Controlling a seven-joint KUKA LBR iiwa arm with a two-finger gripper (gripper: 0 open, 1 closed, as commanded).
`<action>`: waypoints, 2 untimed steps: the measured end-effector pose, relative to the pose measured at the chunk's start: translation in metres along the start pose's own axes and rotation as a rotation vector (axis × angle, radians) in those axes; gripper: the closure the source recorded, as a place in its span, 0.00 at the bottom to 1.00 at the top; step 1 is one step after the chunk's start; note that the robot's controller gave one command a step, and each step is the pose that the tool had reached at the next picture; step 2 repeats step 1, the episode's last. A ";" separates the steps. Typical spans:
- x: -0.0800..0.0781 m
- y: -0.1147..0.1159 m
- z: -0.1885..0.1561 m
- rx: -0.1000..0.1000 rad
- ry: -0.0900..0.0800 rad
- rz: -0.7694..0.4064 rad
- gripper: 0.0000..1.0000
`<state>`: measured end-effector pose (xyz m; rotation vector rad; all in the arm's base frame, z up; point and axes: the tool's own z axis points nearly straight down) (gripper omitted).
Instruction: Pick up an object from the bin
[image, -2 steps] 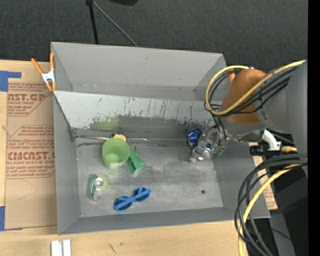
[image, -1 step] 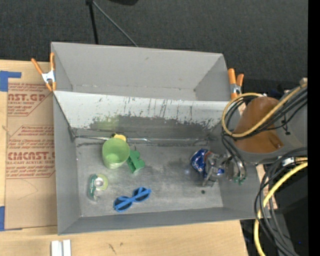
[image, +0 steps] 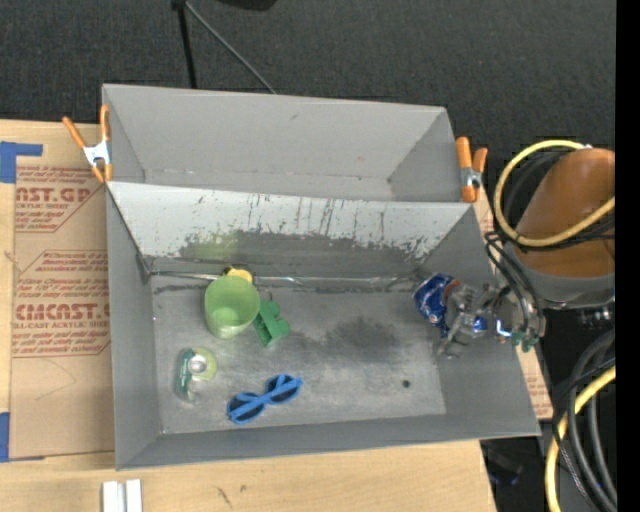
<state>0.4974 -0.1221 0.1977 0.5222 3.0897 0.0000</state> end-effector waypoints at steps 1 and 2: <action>0.014 0.009 -0.033 0.000 0.003 -0.012 1.00; 0.014 0.009 -0.033 0.000 0.003 -0.012 1.00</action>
Offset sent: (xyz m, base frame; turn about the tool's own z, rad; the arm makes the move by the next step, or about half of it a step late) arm -0.0107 0.0121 0.0309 -0.0092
